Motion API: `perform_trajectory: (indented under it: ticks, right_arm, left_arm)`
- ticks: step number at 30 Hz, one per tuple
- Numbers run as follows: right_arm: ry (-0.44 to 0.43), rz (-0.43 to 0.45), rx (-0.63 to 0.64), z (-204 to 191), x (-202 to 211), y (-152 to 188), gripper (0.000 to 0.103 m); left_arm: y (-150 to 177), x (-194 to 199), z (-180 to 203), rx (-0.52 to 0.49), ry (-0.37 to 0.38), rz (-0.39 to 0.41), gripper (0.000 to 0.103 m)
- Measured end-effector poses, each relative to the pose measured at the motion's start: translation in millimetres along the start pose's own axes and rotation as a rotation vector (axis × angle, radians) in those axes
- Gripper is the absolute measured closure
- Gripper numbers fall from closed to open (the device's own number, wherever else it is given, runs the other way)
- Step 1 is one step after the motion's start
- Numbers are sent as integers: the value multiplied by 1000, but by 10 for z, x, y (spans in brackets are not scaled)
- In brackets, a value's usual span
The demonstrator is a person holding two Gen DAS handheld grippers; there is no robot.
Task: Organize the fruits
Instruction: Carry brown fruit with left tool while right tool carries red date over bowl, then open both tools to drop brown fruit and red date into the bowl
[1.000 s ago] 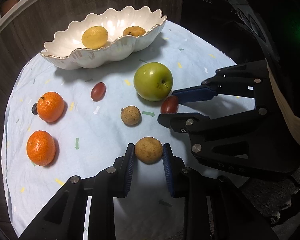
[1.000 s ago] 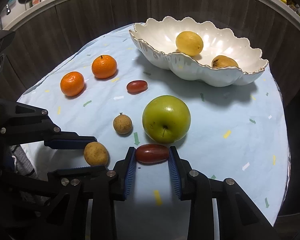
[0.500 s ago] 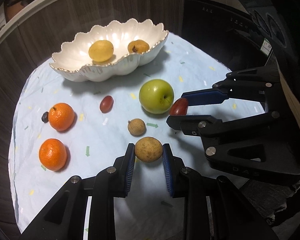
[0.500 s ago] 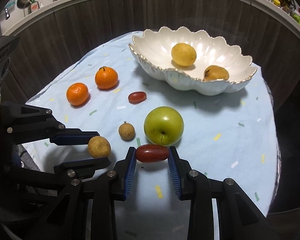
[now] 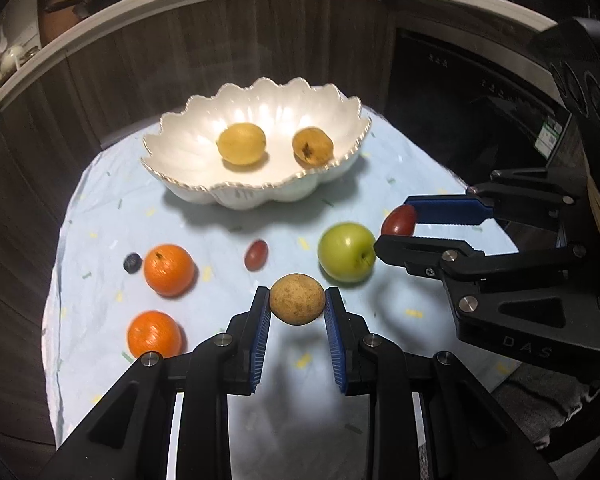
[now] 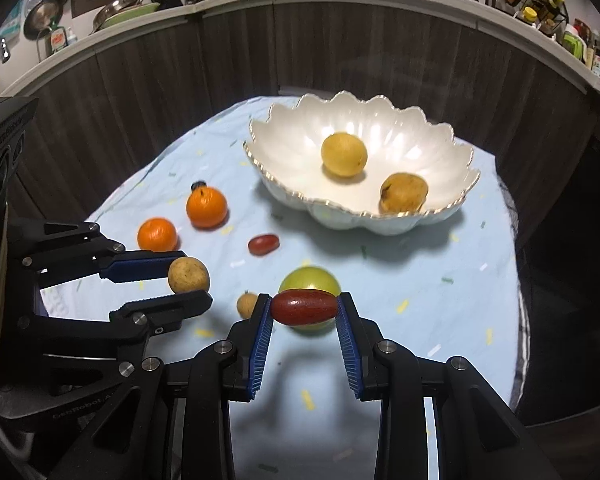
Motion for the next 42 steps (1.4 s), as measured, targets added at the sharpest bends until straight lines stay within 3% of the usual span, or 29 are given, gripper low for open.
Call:
perform_trajectory:
  ticks: [24,42]
  right_arm:
    - [124,86,-115,384,-206,-651,69]
    - [150,35,-182,534,-596,-732,69]
  left_arm:
    - [-784,-276,-605,75,-70,113,76]
    - [-896,-743,-925,116,-105,79,76]
Point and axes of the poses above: each gripper's, at about its wrist camera, not at the fingertips, and x roughly against the way its jaws point, z to its right, y to its underside, the point moved 6 cm from there along -x, roughly the way its jaws point, and after that the axes turned 13 degrees about z, right-handed, at the moved point
